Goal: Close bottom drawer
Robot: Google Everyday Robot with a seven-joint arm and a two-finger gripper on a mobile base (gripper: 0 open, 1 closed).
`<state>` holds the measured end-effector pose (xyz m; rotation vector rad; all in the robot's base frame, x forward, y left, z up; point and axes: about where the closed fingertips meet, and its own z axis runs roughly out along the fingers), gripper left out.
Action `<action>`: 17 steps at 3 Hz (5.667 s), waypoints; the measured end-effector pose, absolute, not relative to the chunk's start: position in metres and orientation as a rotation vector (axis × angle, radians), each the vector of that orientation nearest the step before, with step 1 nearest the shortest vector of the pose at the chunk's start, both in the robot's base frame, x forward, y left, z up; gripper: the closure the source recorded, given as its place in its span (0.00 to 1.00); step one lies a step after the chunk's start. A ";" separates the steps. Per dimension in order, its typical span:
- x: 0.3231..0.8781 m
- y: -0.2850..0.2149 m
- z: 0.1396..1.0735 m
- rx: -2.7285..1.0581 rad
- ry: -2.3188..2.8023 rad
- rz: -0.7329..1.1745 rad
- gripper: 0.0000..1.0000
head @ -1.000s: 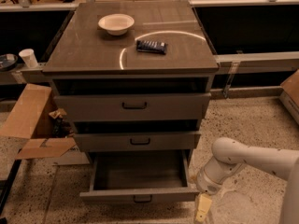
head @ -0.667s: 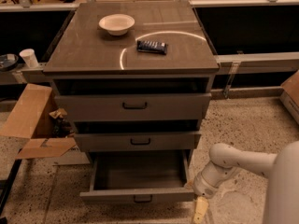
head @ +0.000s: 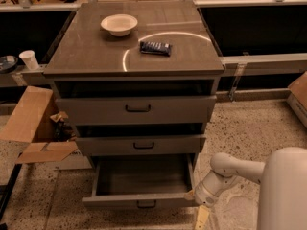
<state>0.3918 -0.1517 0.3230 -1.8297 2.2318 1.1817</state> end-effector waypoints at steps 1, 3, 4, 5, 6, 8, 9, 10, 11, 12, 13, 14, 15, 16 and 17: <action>0.399 -0.151 0.298 -1.868 2.194 1.194 0.17; 0.411 -0.150 0.256 -1.924 2.134 1.149 0.58; 0.427 -0.148 0.228 -1.924 2.141 1.088 0.81; 0.447 -0.147 0.204 -1.897 2.131 1.034 1.00; 0.464 -0.146 0.192 -1.870 2.109 0.989 1.00; 0.485 -0.139 0.182 -1.856 2.083 0.914 1.00; 0.492 -0.137 0.176 -1.853 2.086 0.892 1.00; 0.498 -0.138 0.173 -1.840 2.085 0.893 0.81; 0.499 -0.138 0.173 -1.838 2.084 0.893 0.58; 0.499 -0.138 0.173 -1.838 2.084 0.893 0.34; 0.499 -0.138 0.173 -1.838 2.084 0.893 0.11; 0.499 -0.137 0.173 -1.838 2.084 0.893 0.00; 0.499 -0.137 0.173 -1.838 2.084 0.893 0.00; 0.502 -0.137 0.171 -1.844 2.100 0.855 0.16; 0.516 -0.141 0.175 -1.864 2.119 0.726 0.39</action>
Offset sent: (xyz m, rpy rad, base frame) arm 0.0258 -0.0023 -0.0745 0.0455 -0.0670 0.0961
